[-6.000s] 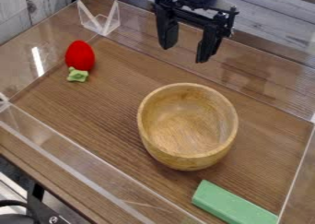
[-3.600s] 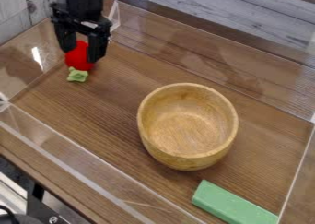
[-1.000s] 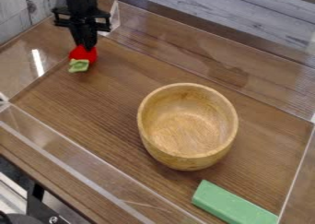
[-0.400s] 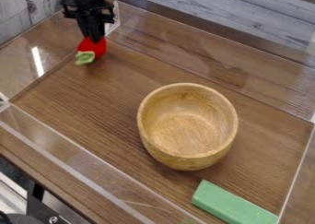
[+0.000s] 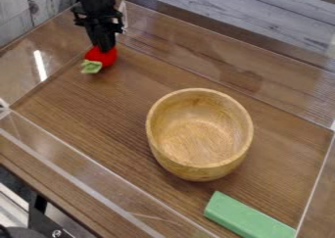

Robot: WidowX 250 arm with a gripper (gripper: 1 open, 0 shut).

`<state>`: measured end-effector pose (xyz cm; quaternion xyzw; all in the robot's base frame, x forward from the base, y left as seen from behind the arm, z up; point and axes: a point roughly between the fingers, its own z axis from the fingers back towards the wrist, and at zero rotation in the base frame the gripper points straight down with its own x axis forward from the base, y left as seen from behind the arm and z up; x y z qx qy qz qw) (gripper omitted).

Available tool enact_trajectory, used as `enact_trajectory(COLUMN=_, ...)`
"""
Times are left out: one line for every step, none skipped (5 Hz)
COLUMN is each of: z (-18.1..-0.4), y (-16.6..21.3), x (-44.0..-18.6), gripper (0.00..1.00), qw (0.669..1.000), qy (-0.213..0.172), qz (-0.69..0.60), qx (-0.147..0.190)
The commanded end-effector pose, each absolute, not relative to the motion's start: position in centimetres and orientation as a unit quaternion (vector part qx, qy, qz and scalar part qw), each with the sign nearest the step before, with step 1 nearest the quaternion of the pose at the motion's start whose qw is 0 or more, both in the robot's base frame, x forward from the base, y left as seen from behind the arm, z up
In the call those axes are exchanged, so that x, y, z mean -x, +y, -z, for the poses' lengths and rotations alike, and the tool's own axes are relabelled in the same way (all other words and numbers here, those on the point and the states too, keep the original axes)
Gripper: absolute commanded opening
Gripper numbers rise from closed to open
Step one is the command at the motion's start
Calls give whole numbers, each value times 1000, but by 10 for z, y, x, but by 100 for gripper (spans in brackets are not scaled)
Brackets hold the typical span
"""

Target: Move the red object to the right side of the table

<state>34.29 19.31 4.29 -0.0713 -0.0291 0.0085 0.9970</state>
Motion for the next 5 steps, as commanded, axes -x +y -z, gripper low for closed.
enact_trajectory(z=-65, y=211, x=-351, gripper=0, qw=997, qy=-54, qz=-4, qx=63)
enact_trajectory(z=-69, y=205, x=-344, gripper=0, qw=996, qy=-55, qz=12, qx=66)
enact_trajectory(z=-71, y=200, x=-337, gripper=0, qw=996, qy=-55, qz=25, qx=70)
enact_trajectory(z=-84, y=200, x=-336, gripper=0, qw=996, qy=-56, qz=14, qx=74)
enact_trajectory(z=-96, y=199, x=-337, gripper=0, qw=995, qy=-56, qz=3, qx=78)
